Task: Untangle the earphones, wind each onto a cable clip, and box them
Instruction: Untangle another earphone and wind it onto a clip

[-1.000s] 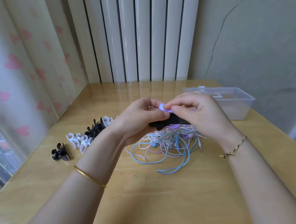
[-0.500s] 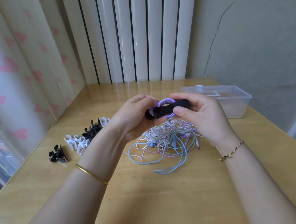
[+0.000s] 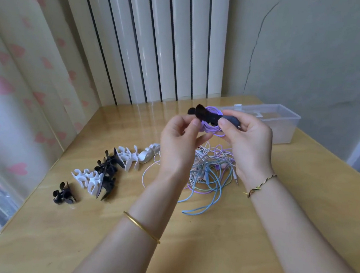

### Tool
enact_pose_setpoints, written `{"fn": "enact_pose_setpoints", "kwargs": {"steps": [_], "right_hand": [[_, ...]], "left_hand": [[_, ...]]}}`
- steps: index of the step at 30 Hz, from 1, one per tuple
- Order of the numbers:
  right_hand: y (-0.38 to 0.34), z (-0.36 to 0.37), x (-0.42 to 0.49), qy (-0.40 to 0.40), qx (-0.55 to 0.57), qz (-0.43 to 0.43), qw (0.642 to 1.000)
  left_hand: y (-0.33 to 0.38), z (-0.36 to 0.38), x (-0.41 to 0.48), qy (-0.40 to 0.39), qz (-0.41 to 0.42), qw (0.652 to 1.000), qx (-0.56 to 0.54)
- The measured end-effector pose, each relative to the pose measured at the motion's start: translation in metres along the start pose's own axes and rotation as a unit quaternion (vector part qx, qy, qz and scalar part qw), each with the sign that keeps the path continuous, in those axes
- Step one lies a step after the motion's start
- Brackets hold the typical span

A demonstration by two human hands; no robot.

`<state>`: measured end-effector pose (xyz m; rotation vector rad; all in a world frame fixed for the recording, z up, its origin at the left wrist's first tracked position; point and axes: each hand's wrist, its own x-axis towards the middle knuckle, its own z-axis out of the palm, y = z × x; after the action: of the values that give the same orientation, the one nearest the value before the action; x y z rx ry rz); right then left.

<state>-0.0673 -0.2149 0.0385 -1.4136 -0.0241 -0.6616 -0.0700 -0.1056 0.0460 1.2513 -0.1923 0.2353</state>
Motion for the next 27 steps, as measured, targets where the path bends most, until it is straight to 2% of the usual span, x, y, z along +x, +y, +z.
{"fn": "enact_pose_setpoints", "kwargs": {"steps": [3, 6, 8, 11, 16, 18, 23, 27], "right_hand": [[-0.007, -0.008, 0.008, -0.004, 0.017, 0.01, 1.0], [-0.01, -0.023, 0.021, -0.077, 0.063, 0.116, 0.988], [-0.007, -0.037, 0.032, -0.123, 0.04, 0.152, 0.98], [-0.005, -0.055, 0.056, -0.139, 0.001, 0.156, 0.978], [0.002, -0.074, 0.112, -0.131, -0.064, 0.121, 0.982], [0.005, -0.079, 0.133, -0.129, -0.082, 0.102, 0.983], [0.026, -0.082, 0.172, -0.141, -0.162, 0.089, 0.973], [0.045, -0.075, 0.199, -0.171, -0.257, 0.117, 0.944]], "left_hand": [[0.0, 0.011, 0.008, -0.024, -0.003, 1.0, 0.008], [0.0, 0.024, 0.025, -0.062, -0.034, 0.995, 0.071], [-0.003, 0.038, 0.04, -0.074, -0.065, 0.987, 0.125], [-0.012, 0.059, 0.062, -0.114, -0.125, 0.976, 0.139], [-0.022, 0.091, 0.098, -0.126, -0.174, 0.974, 0.066], [-0.026, 0.098, 0.111, -0.124, -0.175, 0.969, 0.122], [-0.041, 0.108, 0.138, -0.135, -0.117, 0.946, 0.271], [-0.057, 0.11, 0.155, -0.151, -0.103, 0.906, 0.382]]}}
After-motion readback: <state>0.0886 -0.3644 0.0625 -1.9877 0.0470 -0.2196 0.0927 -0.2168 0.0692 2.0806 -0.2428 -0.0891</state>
